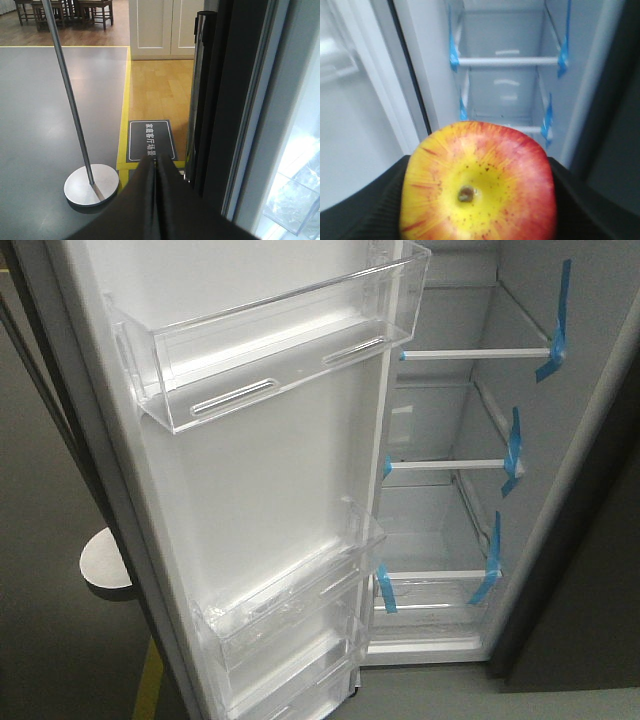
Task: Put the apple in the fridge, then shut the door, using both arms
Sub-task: 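Drive up to the door bins with the apple in the right gripper, then lower the apple into the upper door bin with the right gripper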
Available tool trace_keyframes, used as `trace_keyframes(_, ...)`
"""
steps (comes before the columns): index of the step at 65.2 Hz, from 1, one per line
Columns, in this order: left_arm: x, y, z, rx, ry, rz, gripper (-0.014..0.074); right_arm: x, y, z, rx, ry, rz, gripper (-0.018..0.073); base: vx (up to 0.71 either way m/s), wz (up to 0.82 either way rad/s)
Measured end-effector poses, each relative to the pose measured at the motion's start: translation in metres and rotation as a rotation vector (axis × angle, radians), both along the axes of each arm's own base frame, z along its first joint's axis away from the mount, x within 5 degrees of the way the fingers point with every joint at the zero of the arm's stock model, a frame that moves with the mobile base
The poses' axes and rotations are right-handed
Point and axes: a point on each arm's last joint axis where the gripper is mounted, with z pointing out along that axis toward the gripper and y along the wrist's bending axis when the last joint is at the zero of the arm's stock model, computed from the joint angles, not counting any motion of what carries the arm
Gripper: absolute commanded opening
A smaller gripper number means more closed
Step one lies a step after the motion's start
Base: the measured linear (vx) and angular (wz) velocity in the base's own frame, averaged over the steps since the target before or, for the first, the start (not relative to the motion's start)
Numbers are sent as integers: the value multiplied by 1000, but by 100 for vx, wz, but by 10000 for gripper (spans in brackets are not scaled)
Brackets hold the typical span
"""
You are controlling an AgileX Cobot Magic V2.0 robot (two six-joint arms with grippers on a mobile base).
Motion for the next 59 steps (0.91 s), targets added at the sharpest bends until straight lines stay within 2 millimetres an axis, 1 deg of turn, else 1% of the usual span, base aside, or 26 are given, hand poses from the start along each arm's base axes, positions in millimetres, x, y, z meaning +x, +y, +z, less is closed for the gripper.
trace_keyframes(3, 0, 0, 0, 0, 0, 0, -6, 5, 3, 22, 8, -41, 40, 225, 0, 0)
trace_keyframes(14, 0, 0, 0, 0, 0, 0, -6, 34, 16, 77, 55, -102, 213, 228, 0, 0)
trace_keyframes(17, 0, 0, 0, 0, 0, 0, -6, 47, 19, 86, 80, -108, 258, 230, 0, 0)
trace_keyframes(25, 0, 0, 0, 0, 0, 0, -6, 70, 24, 105, 120, -138, 352, 231, 0, 0)
trace_keyframes(30, 0, 0, 0, 0, 0, 0, -6, 87, 28, 108, 133, -134, 394, 233, 0, 0)
trace_keyframes(35, 0, 0, 0, 0, 0, 0, -6, 102, 38, 109, 123, -134, 440, 237, 0, 0)
trace_keyframes(41, 0, 0, 0, 0, 0, 0, -6, 119, 59, 105, 86, -125, 516, 240, 0, 0)
trace_keyframes(46, 0, 0, 0, 0, 0, 0, -6, 130, 85, 99, 58, -104, 583, 242, 0, 0)
trace_keyframes(52, 0, 0, 0, 0, 0, 0, -6, 144, 112, 88, 24, -72, 628, 244, 0, 0)
trace_keyframes(59, 0, 0, 0, 0, 0, 0, -6, 156, 136, 77, -14, -63, 648, 245, 0, 0)
